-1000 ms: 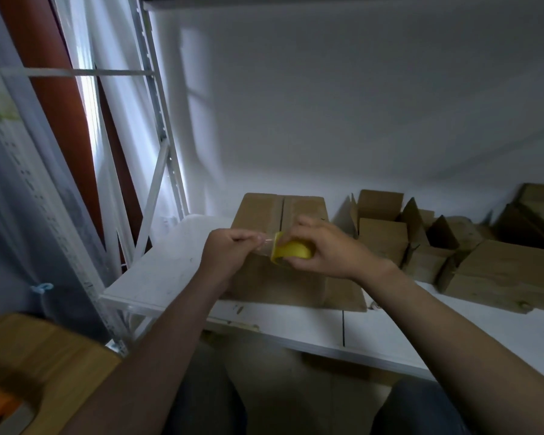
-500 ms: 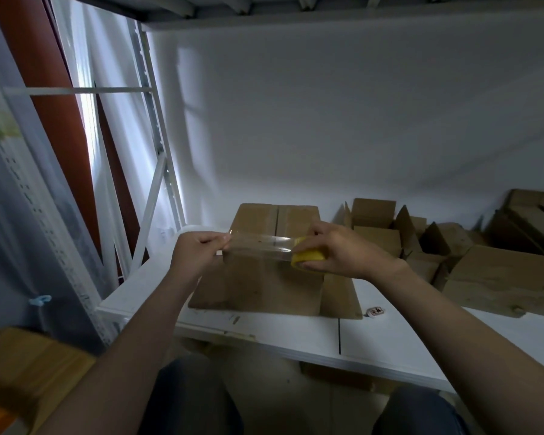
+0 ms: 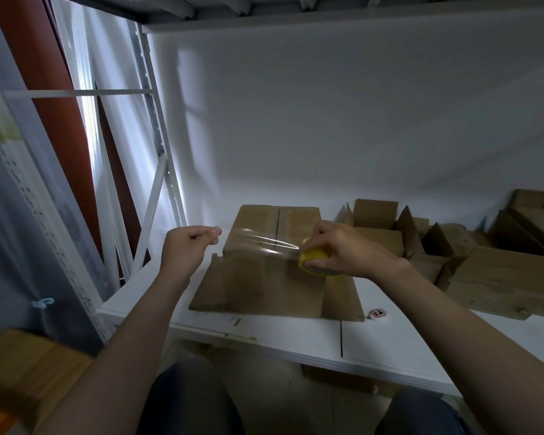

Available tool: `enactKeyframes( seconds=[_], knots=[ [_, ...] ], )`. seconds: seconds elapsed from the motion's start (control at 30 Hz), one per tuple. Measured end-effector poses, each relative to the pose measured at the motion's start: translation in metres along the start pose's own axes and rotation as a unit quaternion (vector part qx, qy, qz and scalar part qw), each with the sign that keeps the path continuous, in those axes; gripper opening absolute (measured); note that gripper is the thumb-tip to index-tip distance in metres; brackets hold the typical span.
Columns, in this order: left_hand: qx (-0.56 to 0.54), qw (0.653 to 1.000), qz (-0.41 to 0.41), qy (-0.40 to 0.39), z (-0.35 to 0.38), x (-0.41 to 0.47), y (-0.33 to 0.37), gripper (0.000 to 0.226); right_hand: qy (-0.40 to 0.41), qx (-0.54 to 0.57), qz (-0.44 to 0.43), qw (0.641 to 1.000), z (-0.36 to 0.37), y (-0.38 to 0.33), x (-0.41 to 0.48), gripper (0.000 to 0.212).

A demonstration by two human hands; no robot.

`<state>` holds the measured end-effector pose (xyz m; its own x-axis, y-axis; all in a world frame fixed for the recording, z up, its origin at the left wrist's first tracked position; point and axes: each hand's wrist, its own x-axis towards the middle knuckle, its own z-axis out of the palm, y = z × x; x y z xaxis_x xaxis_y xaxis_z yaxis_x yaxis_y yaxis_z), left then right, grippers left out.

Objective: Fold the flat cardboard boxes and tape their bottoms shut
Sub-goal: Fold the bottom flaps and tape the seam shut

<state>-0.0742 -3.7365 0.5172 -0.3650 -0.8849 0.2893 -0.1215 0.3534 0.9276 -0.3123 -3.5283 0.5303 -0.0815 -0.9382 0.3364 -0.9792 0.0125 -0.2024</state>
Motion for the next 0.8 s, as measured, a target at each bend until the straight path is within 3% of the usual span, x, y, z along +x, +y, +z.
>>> enactKeyframes(
  seconds=[0.2, 0.37, 0.6, 0.8],
  knots=[
    [-0.001, 1.0, -0.009, -0.004, -0.005, 0.007, -0.003, 0.025, 0.112, 0.078, -0.046, 0.99, -0.008, 0.012, -0.017, 0.041],
    [-0.01, 1.0, 0.0, 0.005, -0.005, 0.011, 0.0, 0.024, 0.018, -0.037, 0.019, 0.999, -0.014, 0.016, -0.015, 0.038],
    [-0.019, 0.999, -0.043, 0.008, -0.017, 0.016, -0.018, 0.027, 0.142, 0.063, -0.039, 0.987, -0.014, 0.026, -0.036, 0.042],
    [-0.011, 0.999, -0.047, 0.013, -0.017, 0.016, -0.025, 0.023, 0.078, -0.032, -0.001, 0.996, -0.011, 0.043, -0.043, 0.04]
  ],
)
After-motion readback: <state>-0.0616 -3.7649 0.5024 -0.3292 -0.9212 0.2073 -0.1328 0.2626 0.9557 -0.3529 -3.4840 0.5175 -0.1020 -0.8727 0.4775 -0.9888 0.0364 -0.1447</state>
